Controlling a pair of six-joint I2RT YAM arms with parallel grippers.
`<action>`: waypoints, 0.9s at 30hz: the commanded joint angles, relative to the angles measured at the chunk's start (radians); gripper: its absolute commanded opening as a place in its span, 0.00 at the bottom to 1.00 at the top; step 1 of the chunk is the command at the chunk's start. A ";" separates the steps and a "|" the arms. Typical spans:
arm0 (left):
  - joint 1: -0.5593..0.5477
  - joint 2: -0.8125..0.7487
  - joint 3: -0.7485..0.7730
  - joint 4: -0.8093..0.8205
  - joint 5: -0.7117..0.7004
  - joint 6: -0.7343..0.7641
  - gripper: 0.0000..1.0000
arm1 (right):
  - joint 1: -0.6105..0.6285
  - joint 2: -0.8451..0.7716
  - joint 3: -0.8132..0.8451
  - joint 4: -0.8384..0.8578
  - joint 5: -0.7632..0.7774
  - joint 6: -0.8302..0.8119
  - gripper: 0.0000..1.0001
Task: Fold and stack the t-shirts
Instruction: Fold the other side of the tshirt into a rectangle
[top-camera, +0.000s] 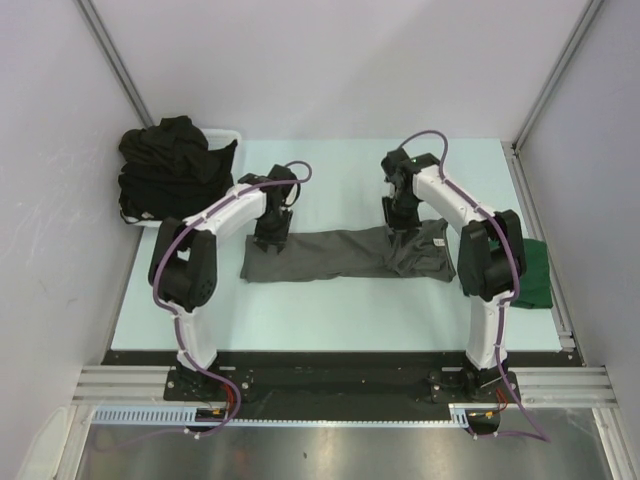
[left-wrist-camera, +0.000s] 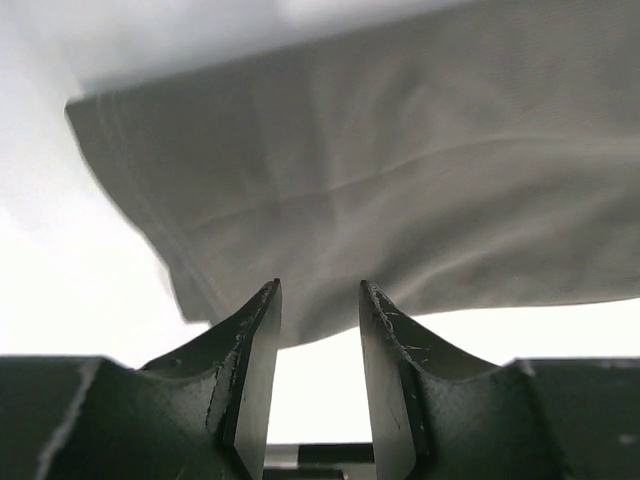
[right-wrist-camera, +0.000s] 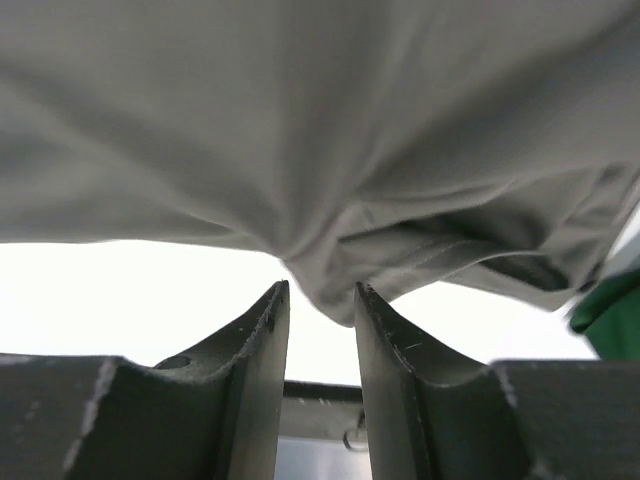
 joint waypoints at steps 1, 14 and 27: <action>-0.004 -0.081 -0.058 -0.033 -0.087 -0.026 0.42 | 0.000 -0.020 0.141 -0.011 0.027 -0.019 0.38; -0.004 -0.191 -0.230 -0.048 -0.092 -0.091 0.43 | -0.030 0.017 0.140 0.012 0.038 -0.057 0.38; -0.004 -0.210 -0.315 -0.008 -0.142 -0.143 0.43 | -0.044 -0.020 0.080 0.039 -0.010 -0.072 0.38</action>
